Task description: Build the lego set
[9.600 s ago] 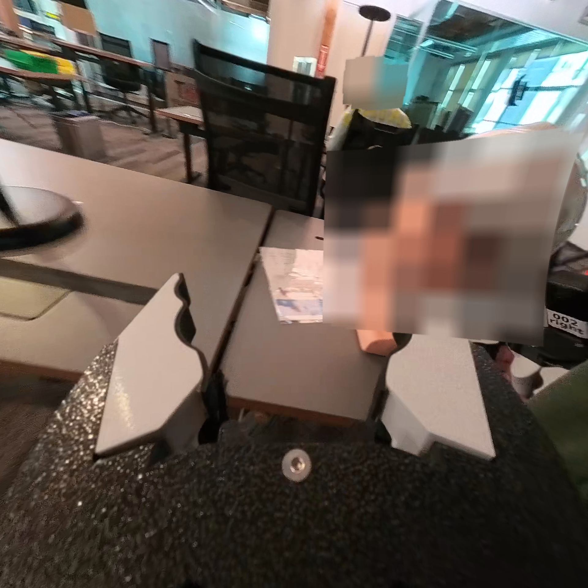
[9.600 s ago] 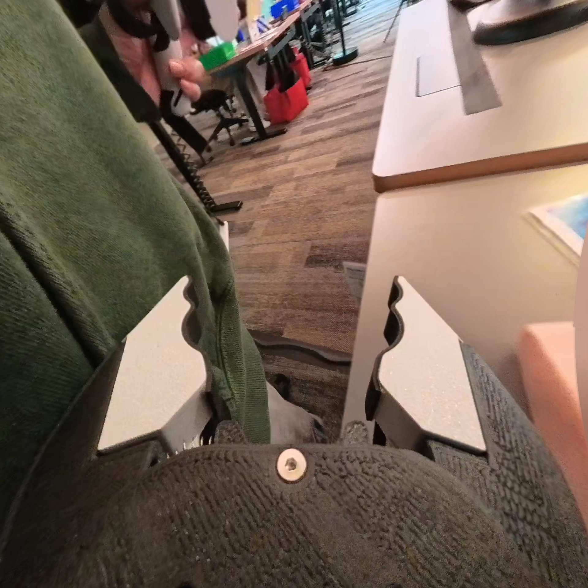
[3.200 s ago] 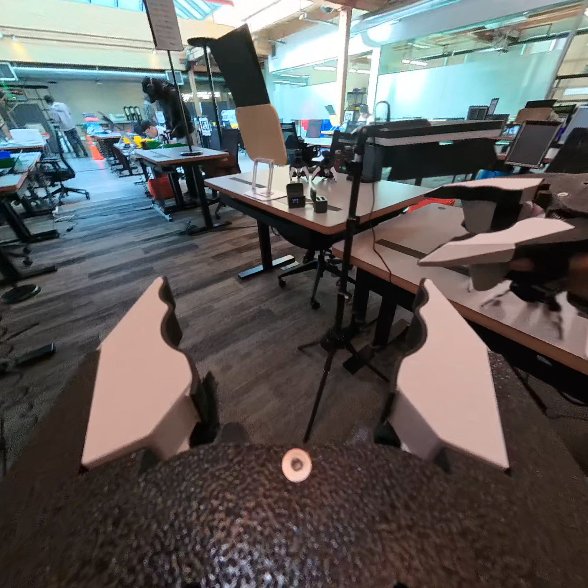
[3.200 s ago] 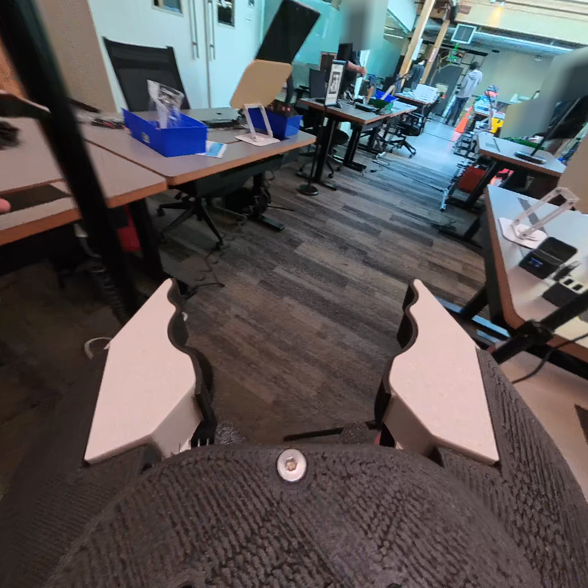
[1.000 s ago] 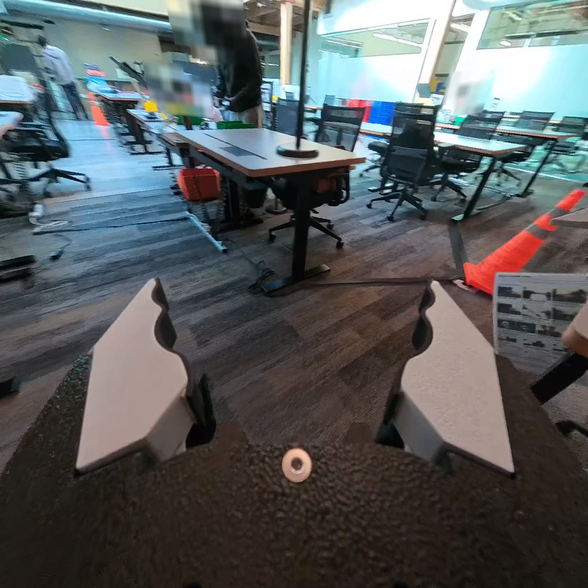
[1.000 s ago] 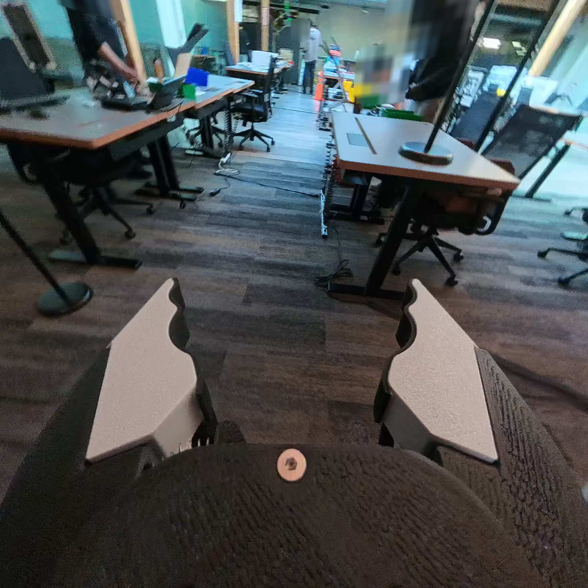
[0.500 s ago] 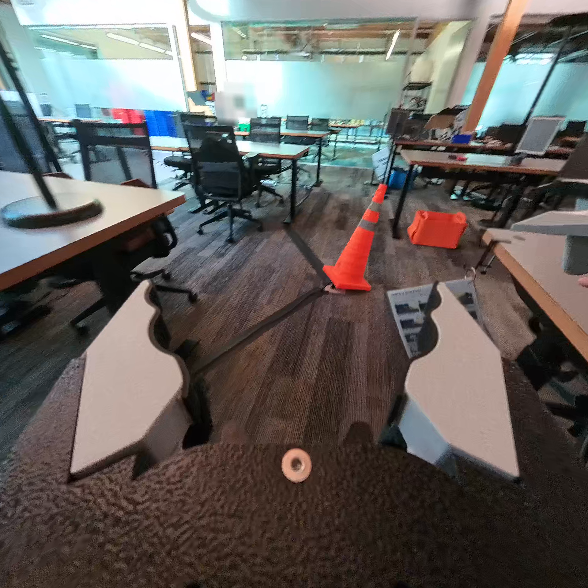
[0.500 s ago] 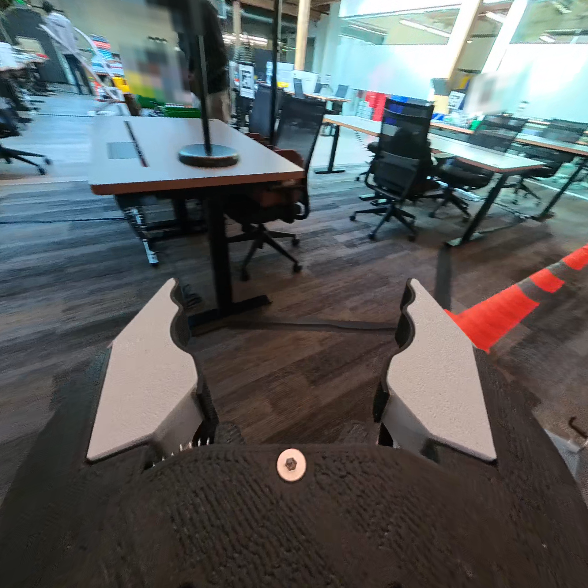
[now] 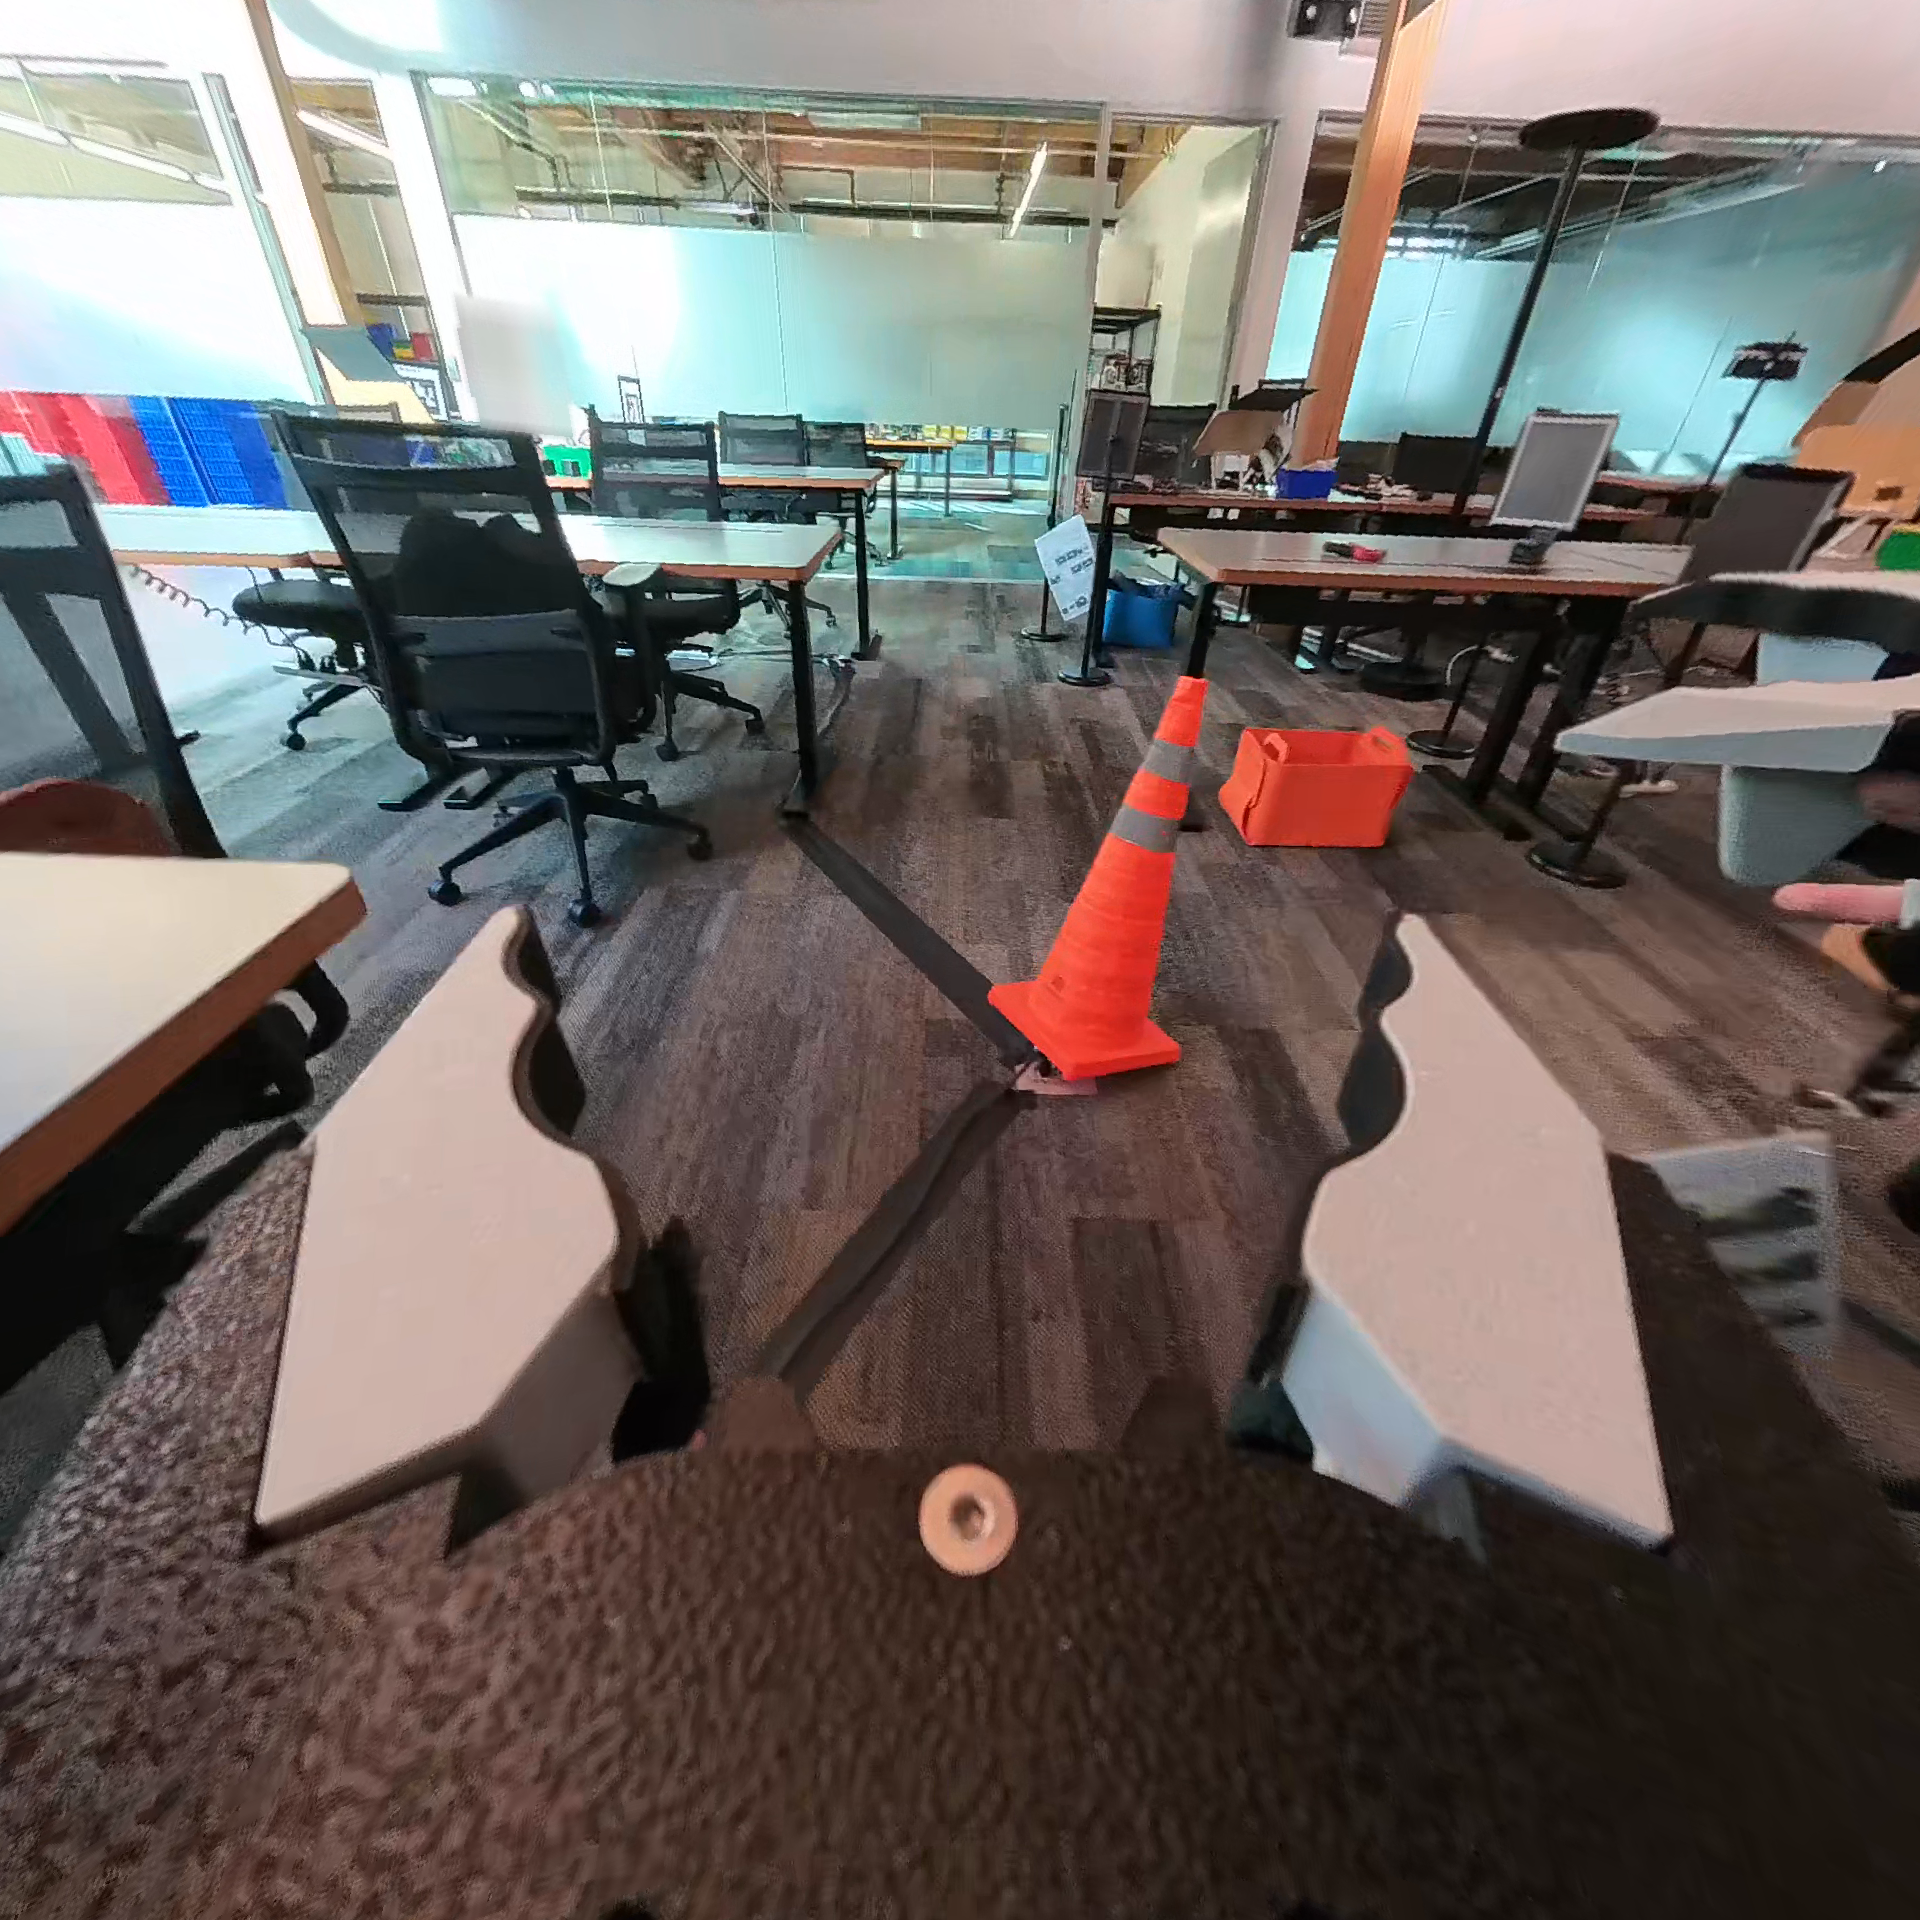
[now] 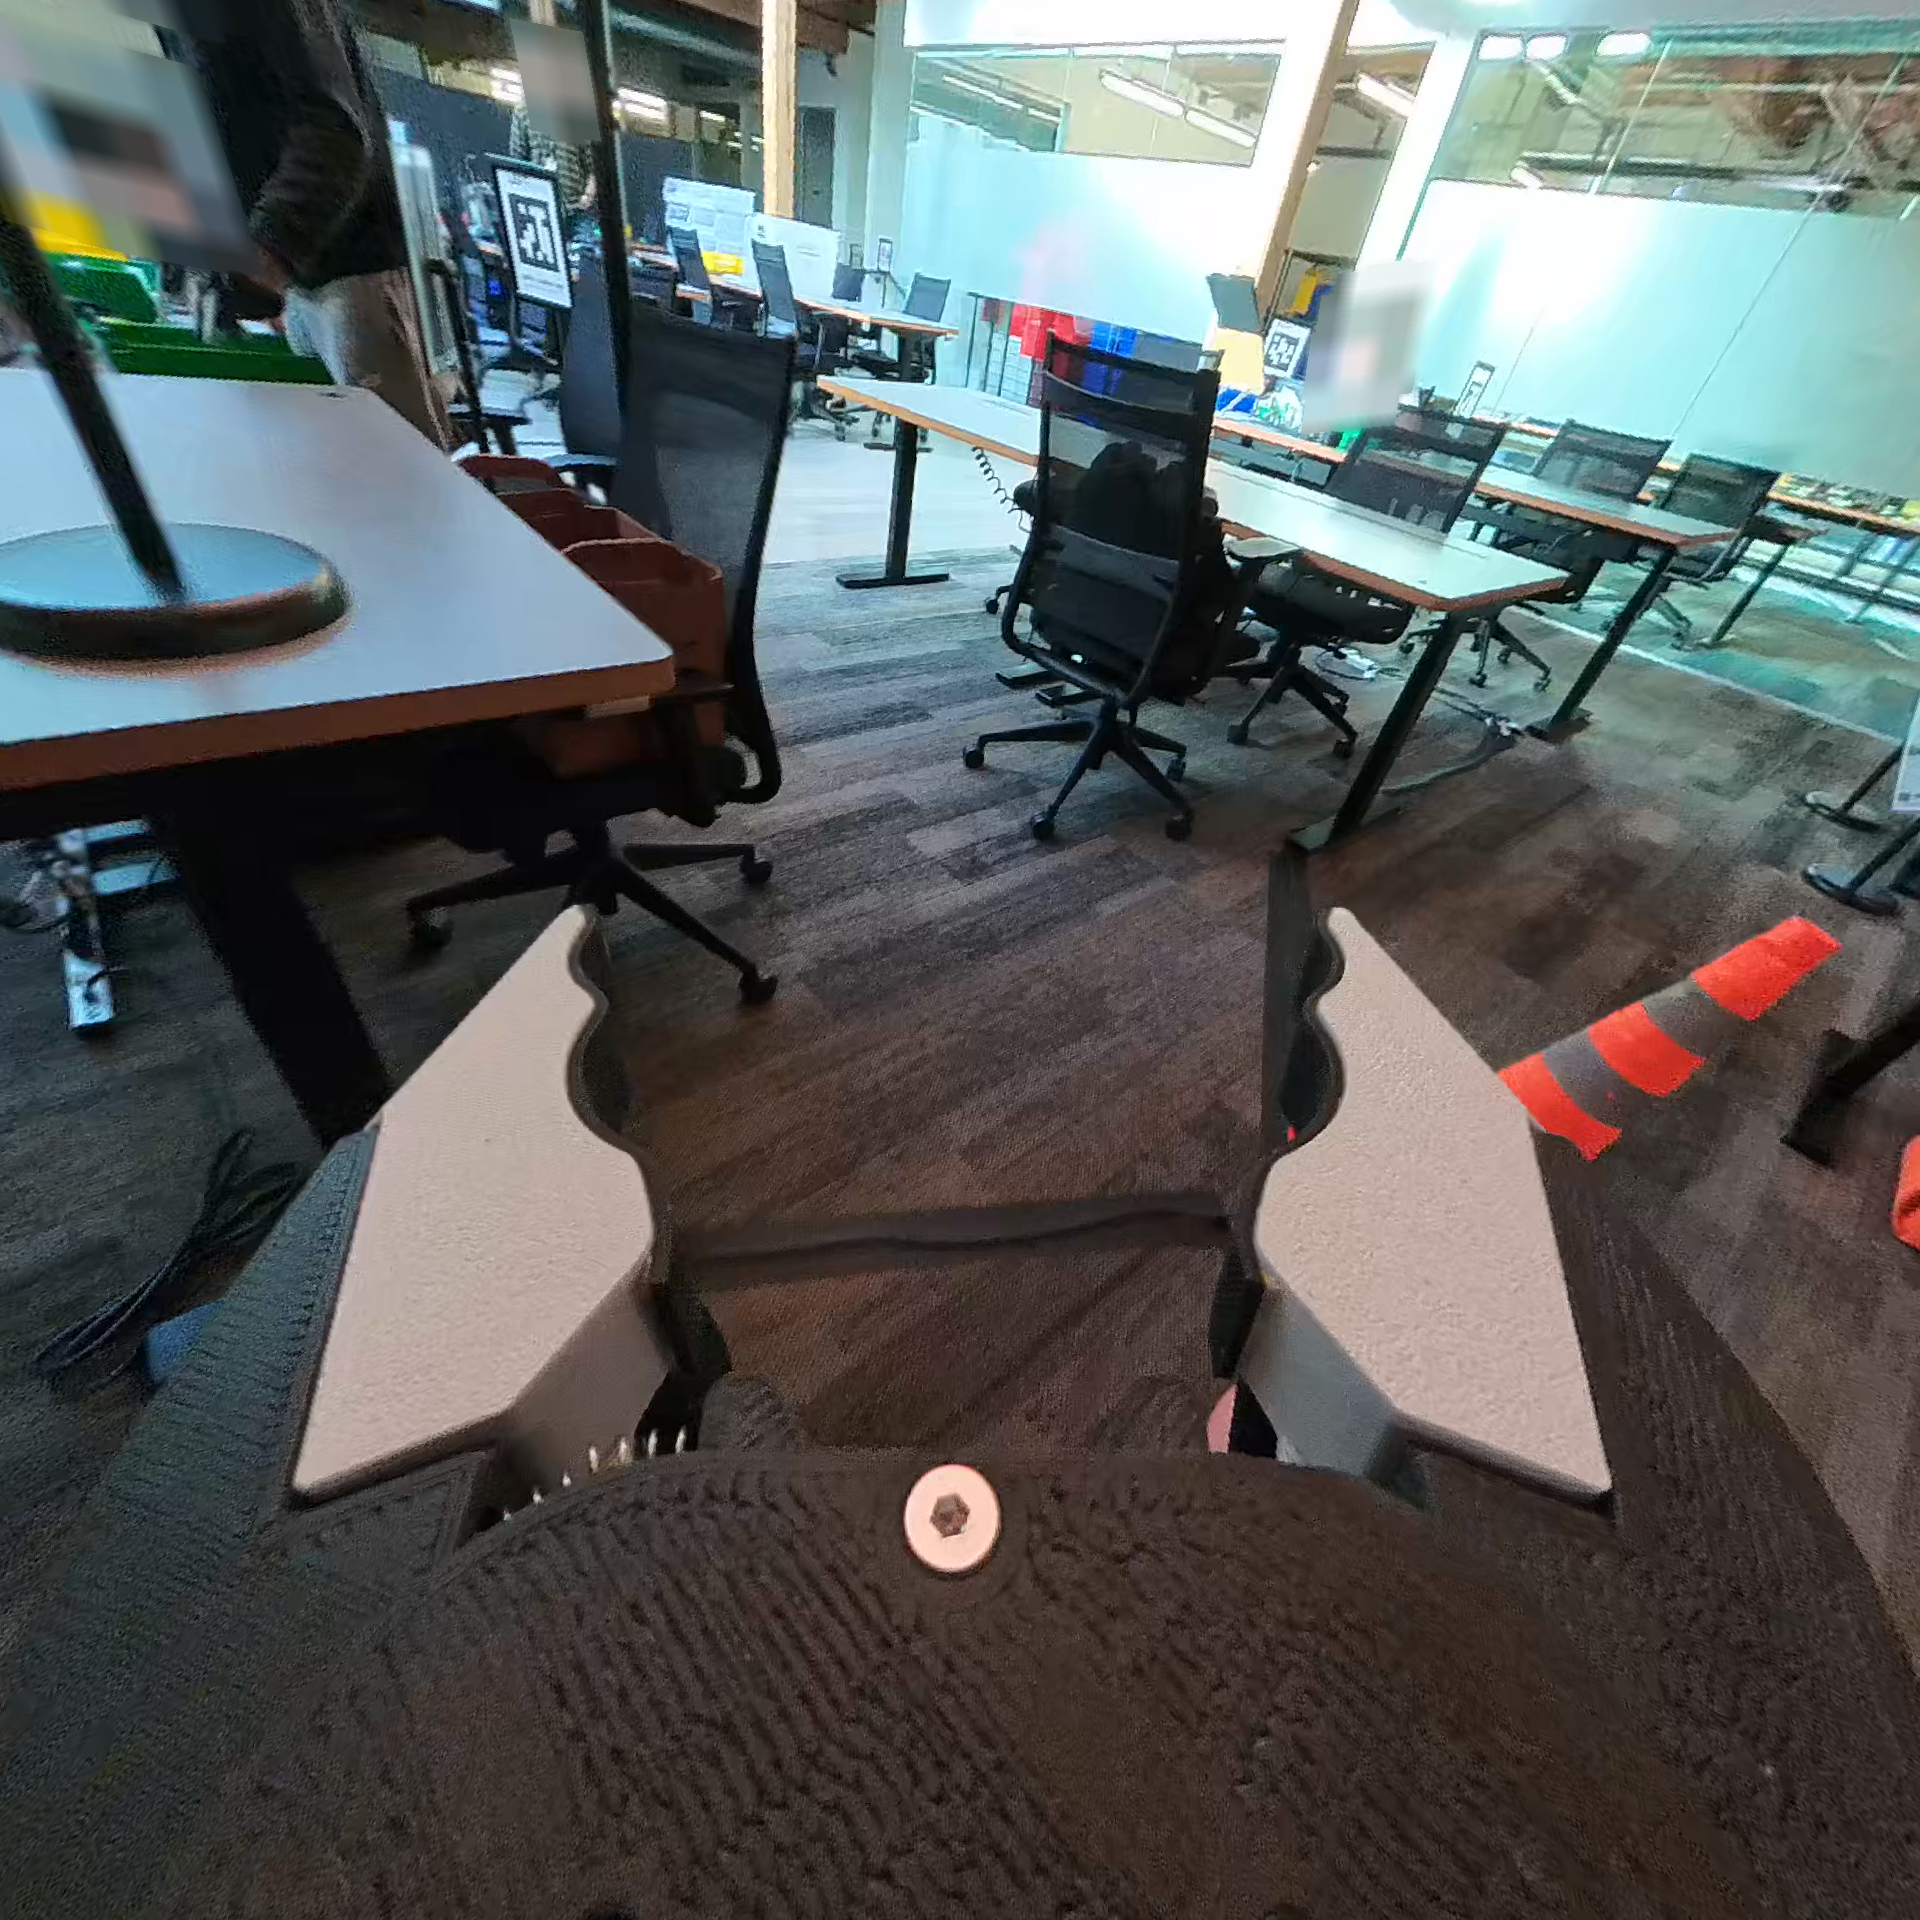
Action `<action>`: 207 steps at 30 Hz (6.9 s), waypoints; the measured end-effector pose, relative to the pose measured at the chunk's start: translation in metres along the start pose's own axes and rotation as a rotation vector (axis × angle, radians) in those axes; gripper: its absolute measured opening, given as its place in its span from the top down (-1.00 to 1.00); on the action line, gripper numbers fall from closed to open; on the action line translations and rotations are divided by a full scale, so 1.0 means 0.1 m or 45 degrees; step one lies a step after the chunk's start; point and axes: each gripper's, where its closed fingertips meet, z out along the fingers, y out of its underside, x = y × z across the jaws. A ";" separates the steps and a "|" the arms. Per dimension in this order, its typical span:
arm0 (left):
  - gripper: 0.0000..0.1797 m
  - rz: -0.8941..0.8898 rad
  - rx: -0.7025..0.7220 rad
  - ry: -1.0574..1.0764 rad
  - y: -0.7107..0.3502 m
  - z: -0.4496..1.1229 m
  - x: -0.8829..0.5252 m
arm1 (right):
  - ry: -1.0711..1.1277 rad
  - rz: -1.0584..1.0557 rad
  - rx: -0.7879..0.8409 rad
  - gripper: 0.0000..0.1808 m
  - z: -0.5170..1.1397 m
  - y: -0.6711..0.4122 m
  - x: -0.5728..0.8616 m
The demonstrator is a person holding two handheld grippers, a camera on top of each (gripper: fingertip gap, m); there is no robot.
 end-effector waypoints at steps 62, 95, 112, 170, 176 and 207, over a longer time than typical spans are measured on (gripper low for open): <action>-0.22 0.076 0.059 -0.860 -0.89 11.77 -11.34 | -1.144 -0.315 0.270 -0.19 17.11 -2.24 0.81; 0.65 0.018 -0.036 -0.933 -0.92 14.49 -20.51 | -0.959 -0.130 0.300 0.92 26.08 -3.95 -2.46; 0.86 -0.017 0.021 -1.386 -1.17 14.46 -25.71 | -1.335 -0.283 0.496 1.00 30.39 -5.14 -6.03; 0.76 0.062 0.138 -0.820 -2.11 17.96 -41.94 | -0.700 -0.213 0.350 0.73 44.48 -8.09 -12.82; 0.56 0.098 0.160 -0.731 -2.43 19.06 -43.22 | -0.596 -0.256 0.414 0.66 46.00 -8.62 -12.66; 0.22 0.144 0.302 0.245 -2.93 26.24 -47.16 | 0.490 -0.065 0.313 0.46 51.28 -8.80 -9.73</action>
